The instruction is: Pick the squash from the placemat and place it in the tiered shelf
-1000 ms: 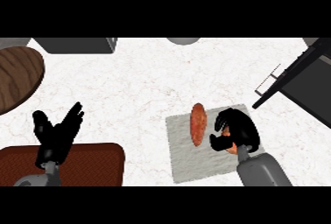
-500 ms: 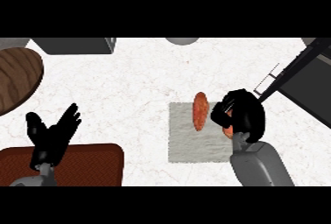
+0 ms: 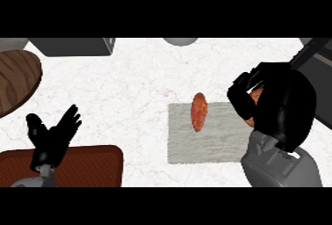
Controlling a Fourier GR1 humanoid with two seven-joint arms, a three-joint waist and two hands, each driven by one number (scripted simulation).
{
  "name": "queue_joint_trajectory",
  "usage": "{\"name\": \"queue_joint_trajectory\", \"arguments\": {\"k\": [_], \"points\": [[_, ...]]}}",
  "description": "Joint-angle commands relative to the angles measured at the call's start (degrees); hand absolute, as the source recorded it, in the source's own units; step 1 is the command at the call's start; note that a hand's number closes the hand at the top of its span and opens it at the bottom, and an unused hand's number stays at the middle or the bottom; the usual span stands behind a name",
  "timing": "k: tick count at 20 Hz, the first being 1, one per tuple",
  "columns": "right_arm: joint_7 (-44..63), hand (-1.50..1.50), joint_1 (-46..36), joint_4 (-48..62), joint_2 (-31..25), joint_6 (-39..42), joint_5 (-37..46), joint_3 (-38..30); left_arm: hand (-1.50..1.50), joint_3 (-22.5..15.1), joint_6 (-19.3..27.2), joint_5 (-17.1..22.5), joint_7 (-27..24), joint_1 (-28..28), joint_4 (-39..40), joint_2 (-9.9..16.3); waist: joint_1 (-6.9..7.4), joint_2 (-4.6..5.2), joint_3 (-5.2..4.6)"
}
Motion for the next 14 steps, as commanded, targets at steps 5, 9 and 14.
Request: {"name": "queue_joint_trajectory", "arguments": {"k": [5,9,14], "points": [[11.1,1.50,-12.5,-8.9,-0.1,20.4,5.6,-8.8,0.00,0.2,-0.7,0.2,0.8,1.7,0.2,0.2,0.23,0.19,-0.32],[8.8,1.50,-20.1,-7.4,-2.1,24.3,4.5,-16.7,0.00,-0.5,0.3,-0.1,1.6,0.2,0.7,-1.3,0.32,0.34,-0.33],[2.2,1.50,-25.1,-4.7,-7.8,26.8,0.9,-28.5,0.00,0.0,-0.3,-1.3,-1.3,-1.7,5.5,-0.8,-0.45,0.73,-0.31]]}}
